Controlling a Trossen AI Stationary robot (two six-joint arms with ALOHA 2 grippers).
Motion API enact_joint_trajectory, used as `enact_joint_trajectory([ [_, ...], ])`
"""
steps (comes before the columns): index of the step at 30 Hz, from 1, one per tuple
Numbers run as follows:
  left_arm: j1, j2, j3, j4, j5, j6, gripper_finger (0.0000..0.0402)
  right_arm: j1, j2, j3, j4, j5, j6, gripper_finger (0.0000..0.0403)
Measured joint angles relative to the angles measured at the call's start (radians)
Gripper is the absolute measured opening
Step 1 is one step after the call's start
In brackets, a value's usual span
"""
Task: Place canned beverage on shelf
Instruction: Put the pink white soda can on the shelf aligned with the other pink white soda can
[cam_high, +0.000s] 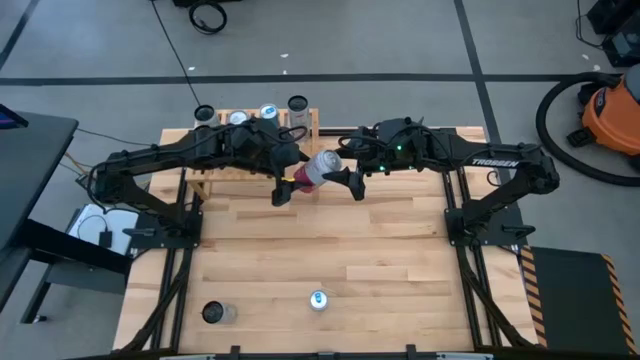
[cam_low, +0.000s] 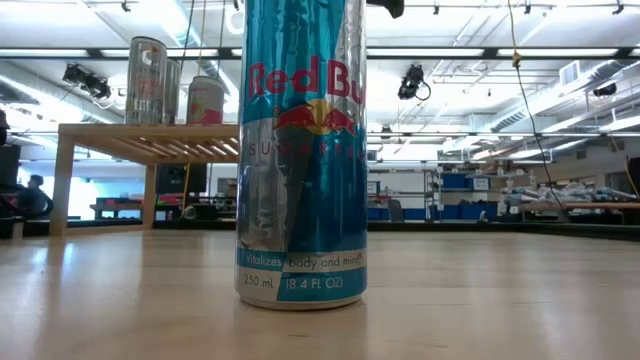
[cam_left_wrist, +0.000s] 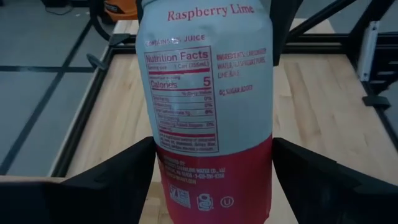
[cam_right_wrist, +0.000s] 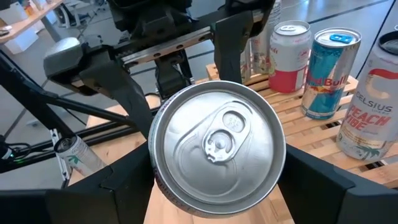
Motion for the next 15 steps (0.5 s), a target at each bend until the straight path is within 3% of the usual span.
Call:
enact_joint_trajectory([
  [15,-0.001,0.002,-0.003,-0.074,0.053,-0.015,0.0317,-0.005,0.075,0.003,0.057,-0.055,-0.008,0.0295],
])
